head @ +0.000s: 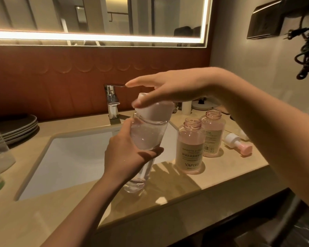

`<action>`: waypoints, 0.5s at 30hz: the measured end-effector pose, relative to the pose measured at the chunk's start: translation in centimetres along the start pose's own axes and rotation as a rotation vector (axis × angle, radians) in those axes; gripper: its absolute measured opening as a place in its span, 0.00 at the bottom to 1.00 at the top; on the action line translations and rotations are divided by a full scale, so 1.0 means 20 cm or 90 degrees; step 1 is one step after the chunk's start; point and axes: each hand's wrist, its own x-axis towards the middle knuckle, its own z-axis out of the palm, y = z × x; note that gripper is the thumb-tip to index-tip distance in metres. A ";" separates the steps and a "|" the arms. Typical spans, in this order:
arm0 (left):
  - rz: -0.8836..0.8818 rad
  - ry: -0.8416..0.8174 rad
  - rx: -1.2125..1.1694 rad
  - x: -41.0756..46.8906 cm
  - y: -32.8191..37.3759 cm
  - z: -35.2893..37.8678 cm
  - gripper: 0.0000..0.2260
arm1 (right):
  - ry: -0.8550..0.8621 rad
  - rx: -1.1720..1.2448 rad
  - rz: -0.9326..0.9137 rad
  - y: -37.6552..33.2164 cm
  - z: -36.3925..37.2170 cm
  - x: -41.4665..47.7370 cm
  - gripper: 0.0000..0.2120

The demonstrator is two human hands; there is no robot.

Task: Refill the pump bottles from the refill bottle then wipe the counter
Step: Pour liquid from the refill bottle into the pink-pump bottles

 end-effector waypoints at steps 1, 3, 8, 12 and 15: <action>0.006 0.001 -0.002 0.00 0.00 0.00 0.35 | 0.024 -0.055 0.031 0.00 0.02 0.01 0.33; 0.012 0.003 -0.004 0.00 0.01 0.01 0.34 | 0.056 -0.152 0.105 0.01 0.05 0.04 0.36; 0.016 0.001 0.017 0.01 -0.01 0.01 0.36 | 0.100 -0.120 0.051 0.05 0.04 0.04 0.26; 0.036 -0.014 0.018 0.03 -0.01 -0.02 0.37 | 0.103 -0.013 -0.017 0.09 0.02 -0.01 0.26; 0.040 -0.026 0.012 0.05 -0.01 -0.05 0.33 | 0.102 0.063 -0.077 0.12 0.01 -0.02 0.25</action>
